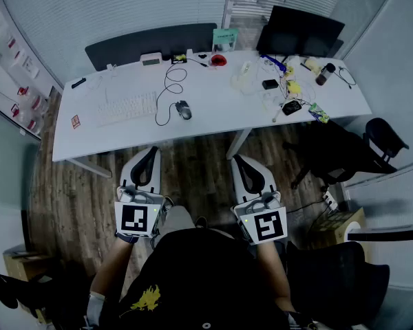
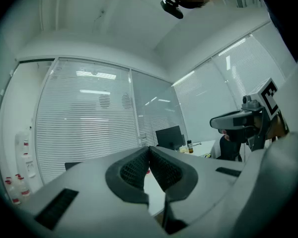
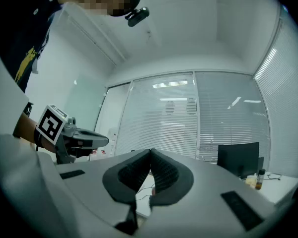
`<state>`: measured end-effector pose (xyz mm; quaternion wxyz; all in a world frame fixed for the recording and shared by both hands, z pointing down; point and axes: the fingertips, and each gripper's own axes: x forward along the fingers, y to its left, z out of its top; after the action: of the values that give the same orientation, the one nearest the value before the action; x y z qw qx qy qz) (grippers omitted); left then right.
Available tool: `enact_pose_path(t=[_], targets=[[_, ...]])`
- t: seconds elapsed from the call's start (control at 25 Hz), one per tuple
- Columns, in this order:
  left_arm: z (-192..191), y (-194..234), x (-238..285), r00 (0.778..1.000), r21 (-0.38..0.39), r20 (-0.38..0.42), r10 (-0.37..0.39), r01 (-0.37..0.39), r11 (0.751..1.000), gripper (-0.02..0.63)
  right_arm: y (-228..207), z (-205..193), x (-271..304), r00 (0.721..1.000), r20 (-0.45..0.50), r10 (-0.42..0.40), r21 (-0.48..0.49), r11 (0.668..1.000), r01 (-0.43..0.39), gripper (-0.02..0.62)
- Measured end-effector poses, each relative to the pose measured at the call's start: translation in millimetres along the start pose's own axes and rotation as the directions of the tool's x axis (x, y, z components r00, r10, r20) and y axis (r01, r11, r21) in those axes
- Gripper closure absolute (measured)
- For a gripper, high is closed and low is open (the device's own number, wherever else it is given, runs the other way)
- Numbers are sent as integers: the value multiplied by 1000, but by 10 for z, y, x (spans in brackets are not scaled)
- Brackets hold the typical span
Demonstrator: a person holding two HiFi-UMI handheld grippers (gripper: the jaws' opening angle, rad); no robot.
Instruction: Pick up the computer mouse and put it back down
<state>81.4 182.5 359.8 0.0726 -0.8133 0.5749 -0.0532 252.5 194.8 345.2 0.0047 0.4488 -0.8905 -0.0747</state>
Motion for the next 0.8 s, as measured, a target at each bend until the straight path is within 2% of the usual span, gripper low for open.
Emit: enact_pose_path(t=[0.08, 0.28, 0.48, 0.6, 0.72, 0.8], targets=[[101, -4, 30, 999, -24, 45, 14, -12, 1000, 592, -33, 10, 5, 1000, 2, 2, 7, 1000, -2, 580], [145, 25, -6, 997, -35, 68, 37, -35, 999, 592, 20, 118, 27, 999, 42, 19, 26, 999, -20, 580], [138, 70, -71, 996, -27, 65, 63, -62, 998, 592, 84, -38, 47, 998, -47, 49, -15, 999, -50, 580], [132, 97, -109, 995, -25, 59, 76, -74, 997, 592, 100, 18, 80, 999, -7, 53, -3, 999, -53, 579], [92, 145, -160, 997, 4, 15, 78, -78, 997, 592, 95, 61, 113, 999, -4, 50, -11, 999, -50, 578], [118, 193, -186, 995, -6, 34, 92, -92, 996, 592, 97, 62, 117, 999, 0, 41, 5, 999, -41, 578]])
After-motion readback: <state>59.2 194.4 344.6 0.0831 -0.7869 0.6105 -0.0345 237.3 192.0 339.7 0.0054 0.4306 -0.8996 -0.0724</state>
